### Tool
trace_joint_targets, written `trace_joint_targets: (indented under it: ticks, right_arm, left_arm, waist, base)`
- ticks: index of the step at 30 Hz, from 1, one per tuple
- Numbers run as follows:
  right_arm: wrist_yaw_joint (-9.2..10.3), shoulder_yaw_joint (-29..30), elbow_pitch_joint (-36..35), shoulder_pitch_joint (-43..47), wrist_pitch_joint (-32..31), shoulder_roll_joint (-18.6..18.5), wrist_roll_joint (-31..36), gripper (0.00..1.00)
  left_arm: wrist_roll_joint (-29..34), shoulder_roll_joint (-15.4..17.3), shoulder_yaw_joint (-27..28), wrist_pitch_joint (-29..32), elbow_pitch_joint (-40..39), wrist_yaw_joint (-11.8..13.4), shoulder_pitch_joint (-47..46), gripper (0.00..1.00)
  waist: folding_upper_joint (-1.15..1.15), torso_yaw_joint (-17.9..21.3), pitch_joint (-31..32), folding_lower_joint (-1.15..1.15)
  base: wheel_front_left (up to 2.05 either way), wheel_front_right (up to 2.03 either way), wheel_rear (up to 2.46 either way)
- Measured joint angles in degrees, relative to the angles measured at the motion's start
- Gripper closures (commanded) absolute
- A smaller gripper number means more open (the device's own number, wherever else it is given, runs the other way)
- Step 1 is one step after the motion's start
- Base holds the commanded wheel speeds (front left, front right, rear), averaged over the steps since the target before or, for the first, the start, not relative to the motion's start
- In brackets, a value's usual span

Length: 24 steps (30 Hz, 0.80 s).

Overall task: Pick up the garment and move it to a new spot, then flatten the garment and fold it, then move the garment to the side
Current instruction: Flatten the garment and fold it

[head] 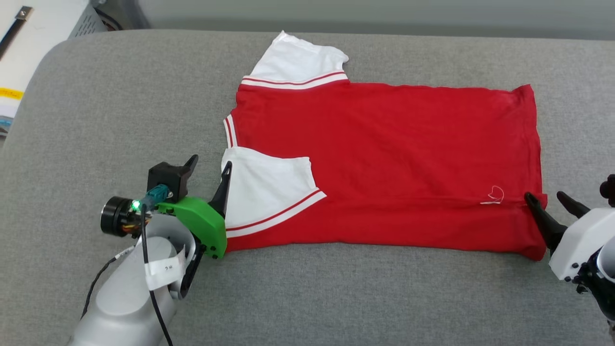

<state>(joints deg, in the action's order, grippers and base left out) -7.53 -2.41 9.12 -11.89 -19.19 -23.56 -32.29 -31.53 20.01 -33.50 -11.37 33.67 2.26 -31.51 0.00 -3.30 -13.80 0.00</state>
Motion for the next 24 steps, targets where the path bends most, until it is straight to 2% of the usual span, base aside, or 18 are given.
trace_joint_targets:
  ticks: [6,10,14,18,21,24]
  right_arm:
    - [0.00,1.21,-2.70,4.15,0.38,0.87,2.97,0.00]
    - [0.00,2.55,-4.95,7.49,-2.31,2.36,5.68,0.00]
    - [0.00,5.03,-7.97,10.15,-5.76,4.67,8.92,0.00]
    - [0.00,7.14,-11.27,12.20,-11.20,7.36,11.60,0.00]
    - [0.00,8.00,-14.06,13.22,-15.41,9.02,13.30,0.00]
    - [0.00,8.70,-17.12,13.41,-17.67,10.42,14.01,0.00]
  left_arm:
    - [-3.24,0.13,2.25,-0.94,-3.19,1.25,5.64,0.00]
    - [-5.24,1.23,2.55,1.43,-7.84,2.45,11.11,0.00]
    - [-6.81,3.14,2.59,5.83,-13.66,4.67,15.42,0.00]
    - [-7.88,5.04,1.81,13.04,-18.82,6.89,18.50,0.00]
    - [-8.79,6.59,1.34,18.06,-22.19,8.38,19.50,0.00]
    - [-9.40,7.50,1.74,20.58,-24.98,10.23,19.68,0.00]
  waist:
    - [0.00,-0.02,3.56,0.00]
    - [0.00,0.26,5.47,0.00]
    - [0.00,0.75,6.25,0.00]
    - [0.00,1.09,5.78,0.00]
    - [0.00,1.37,5.05,0.00]
    - [0.00,1.71,3.99,0.00]
  base:
    - [0.00,0.00,0.00]
    - [0.00,0.00,0.00]
    - [0.00,0.00,0.00]
    - [0.00,0.00,0.00]
    - [0.00,0.00,0.00]
    - [0.00,0.00,0.00]
